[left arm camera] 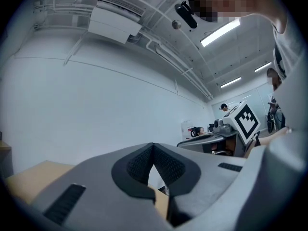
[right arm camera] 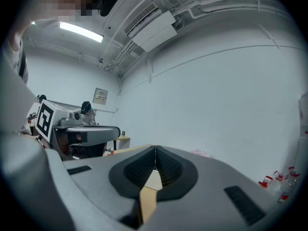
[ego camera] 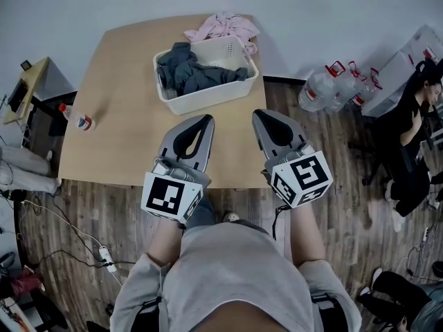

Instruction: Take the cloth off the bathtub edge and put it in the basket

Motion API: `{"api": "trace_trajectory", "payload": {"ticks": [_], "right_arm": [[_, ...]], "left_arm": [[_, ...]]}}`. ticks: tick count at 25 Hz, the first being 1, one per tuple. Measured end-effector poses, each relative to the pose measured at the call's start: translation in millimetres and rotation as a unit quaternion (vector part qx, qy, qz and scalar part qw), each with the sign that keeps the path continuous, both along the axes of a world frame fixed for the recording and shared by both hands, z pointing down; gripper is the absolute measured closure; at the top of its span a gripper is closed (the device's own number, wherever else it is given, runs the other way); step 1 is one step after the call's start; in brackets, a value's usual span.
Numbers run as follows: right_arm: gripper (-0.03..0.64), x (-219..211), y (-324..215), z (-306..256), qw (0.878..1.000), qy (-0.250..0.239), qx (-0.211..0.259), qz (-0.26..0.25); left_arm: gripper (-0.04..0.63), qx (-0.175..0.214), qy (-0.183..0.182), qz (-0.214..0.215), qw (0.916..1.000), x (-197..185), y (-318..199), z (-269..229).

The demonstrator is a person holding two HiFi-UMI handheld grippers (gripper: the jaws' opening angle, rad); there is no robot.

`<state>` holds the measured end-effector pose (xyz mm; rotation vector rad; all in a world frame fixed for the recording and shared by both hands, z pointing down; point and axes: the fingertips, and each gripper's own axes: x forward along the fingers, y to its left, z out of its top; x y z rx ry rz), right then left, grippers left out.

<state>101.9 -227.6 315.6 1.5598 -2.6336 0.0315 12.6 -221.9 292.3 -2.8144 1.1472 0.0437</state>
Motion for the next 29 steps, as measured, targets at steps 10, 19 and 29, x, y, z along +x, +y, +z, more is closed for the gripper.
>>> {"api": "trace_trajectory", "payload": {"ticks": [10,19,29], "right_arm": [[0.606,8.3,25.4,-4.6,1.000,-0.008,0.012,0.001],[0.606,3.6,33.8,-10.2,1.000,-0.013,0.023,-0.001],[0.606,-3.6,39.1,-14.4,0.999,-0.016,0.030,-0.003]], "left_arm": [[0.598,0.004,-0.004,-0.001,1.0000,14.0,19.9,-2.4],[0.598,0.007,-0.006,-0.002,1.0000,13.1,27.9,-3.4],[0.598,0.011,-0.003,-0.004,0.9999,7.5,33.7,-5.8]]}}
